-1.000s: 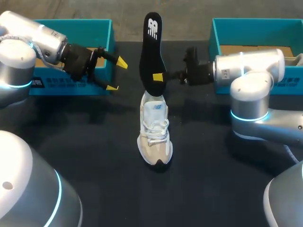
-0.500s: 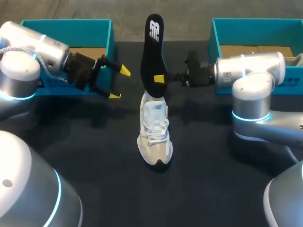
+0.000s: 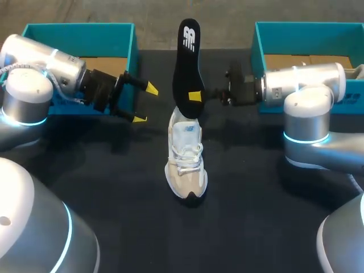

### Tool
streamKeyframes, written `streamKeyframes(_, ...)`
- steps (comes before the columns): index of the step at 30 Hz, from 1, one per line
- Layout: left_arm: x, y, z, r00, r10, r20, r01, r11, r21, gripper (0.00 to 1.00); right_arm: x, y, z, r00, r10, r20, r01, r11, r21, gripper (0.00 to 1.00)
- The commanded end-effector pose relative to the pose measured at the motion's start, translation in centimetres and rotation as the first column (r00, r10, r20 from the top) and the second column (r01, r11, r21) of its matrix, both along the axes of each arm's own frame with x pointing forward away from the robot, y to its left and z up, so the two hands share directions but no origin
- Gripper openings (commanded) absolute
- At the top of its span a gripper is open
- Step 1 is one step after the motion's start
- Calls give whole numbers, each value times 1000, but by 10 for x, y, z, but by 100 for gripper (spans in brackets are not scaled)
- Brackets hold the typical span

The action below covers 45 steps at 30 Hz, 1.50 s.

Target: Take the shoe out of the shoebox, open the shoe tongue, remove and reinsert the insole, then place the shoe into the shoebox

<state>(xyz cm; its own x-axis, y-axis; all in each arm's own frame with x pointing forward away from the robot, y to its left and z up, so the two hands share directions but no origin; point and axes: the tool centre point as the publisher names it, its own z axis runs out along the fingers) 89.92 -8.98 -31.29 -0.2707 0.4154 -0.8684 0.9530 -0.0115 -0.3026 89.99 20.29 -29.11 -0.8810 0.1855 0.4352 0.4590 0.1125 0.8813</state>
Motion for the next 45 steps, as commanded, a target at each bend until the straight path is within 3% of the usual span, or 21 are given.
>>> streamKeyframes(1,5,-1,-1,1000,-6,-3,6,1000,2,100,2,3,-2,1000,9,-3,-9,1000,1,0)
streamKeyframes(37,12,-5,-3,1000,11,-21,-11,1000,-23,100,-15,10,-24,999,21,-43,-21,1000,-2,0)
streamKeyframes(45,12,-5,-3,1000,11,-21,-11,1000,-23,100,-14,10,-18,999,17,-39,-17,1000,-2,0)
